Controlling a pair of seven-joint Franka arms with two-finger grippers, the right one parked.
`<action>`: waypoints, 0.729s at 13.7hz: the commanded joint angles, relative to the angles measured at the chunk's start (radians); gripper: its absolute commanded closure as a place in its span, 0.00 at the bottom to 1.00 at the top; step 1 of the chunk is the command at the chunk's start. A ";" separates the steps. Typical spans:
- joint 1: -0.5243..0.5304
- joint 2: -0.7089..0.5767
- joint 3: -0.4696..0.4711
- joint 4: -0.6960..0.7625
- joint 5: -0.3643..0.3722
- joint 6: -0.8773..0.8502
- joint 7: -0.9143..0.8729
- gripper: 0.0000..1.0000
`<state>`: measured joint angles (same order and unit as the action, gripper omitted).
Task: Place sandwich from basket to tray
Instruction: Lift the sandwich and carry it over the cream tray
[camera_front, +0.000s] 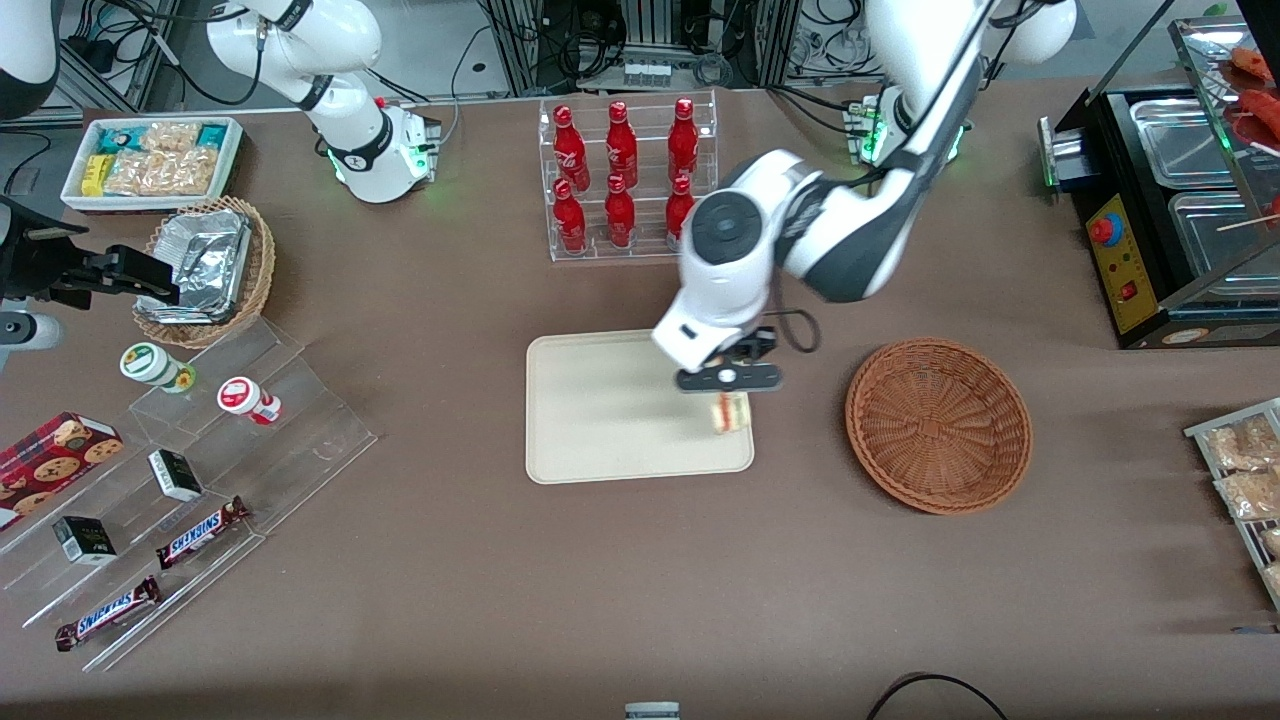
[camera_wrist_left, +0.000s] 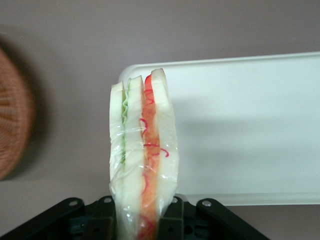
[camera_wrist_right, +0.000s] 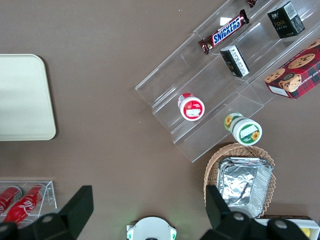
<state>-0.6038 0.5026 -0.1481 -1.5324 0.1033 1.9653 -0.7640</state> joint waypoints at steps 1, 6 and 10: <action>-0.071 0.120 0.013 0.104 0.018 0.059 -0.041 1.00; -0.151 0.217 0.021 0.106 0.035 0.204 -0.126 1.00; -0.166 0.277 0.019 0.109 0.093 0.253 -0.166 1.00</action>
<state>-0.7518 0.7426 -0.1433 -1.4600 0.1648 2.1942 -0.8951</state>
